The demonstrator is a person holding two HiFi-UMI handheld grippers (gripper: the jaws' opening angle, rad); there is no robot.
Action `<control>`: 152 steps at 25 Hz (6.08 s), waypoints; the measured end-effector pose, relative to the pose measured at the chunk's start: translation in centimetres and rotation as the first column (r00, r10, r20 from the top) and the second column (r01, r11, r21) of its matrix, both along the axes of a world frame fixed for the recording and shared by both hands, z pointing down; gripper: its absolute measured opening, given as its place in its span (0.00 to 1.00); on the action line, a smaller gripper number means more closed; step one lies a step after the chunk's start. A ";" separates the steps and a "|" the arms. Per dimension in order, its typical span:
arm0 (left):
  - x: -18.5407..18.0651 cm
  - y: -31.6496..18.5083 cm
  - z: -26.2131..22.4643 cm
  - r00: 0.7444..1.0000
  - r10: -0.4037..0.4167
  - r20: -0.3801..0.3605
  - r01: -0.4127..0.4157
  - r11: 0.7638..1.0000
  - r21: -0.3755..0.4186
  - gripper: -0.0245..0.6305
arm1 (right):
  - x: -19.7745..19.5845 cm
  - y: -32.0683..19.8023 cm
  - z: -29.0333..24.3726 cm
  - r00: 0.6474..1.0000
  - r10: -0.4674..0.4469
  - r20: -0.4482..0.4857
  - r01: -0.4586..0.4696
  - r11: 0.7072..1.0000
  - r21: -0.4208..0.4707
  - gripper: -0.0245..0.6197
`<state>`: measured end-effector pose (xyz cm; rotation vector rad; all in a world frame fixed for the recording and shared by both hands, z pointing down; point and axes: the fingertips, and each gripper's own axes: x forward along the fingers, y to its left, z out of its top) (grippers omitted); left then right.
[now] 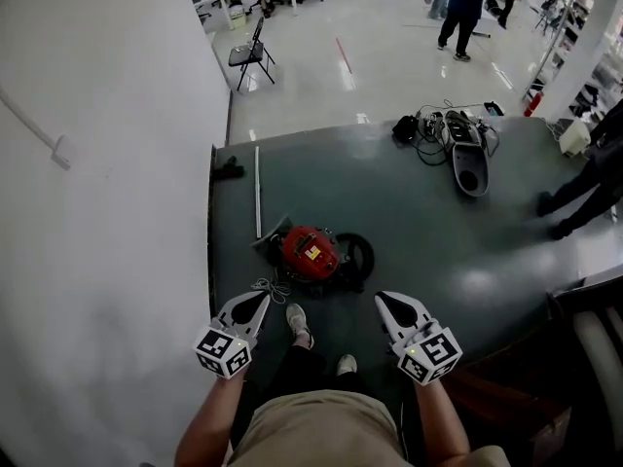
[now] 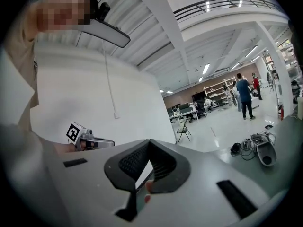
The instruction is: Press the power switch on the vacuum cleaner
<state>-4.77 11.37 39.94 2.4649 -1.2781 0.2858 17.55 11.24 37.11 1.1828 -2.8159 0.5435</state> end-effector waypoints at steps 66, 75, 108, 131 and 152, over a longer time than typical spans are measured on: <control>-3.8 -28.1 52.9 0.947 0.301 0.109 -0.191 0.805 -0.562 0.04 | -16.8 -25.3 79.4 0.605 -0.435 -0.667 -0.182 0.740 -0.648 0.05; -3.7 -26.7 53.0 0.951 0.302 0.071 -0.210 0.796 -0.567 0.04 | -16.1 -25.8 80.5 0.720 -0.329 -0.612 -0.305 0.642 -0.704 0.05; -5.3 -30.6 1.3 0.958 0.287 0.017 -0.287 0.958 0.019 0.04 | -14.5 -33.8 4.4 0.993 0.105 -0.058 -0.108 0.993 -0.043 0.05; -20.9 -35.7 -5.0 0.971 -0.191 0.142 0.163 0.968 0.192 0.04 | 22.2 -33.9 -7.6 0.849 0.512 -0.130 -0.494 0.857 0.146 0.17; 9.9 -34.0 4.4 0.977 0.207 0.058 -0.210 0.977 0.042 0.04 | 3.6 -35.2 5.4 0.966 0.146 -0.214 -0.140 0.989 0.045 0.26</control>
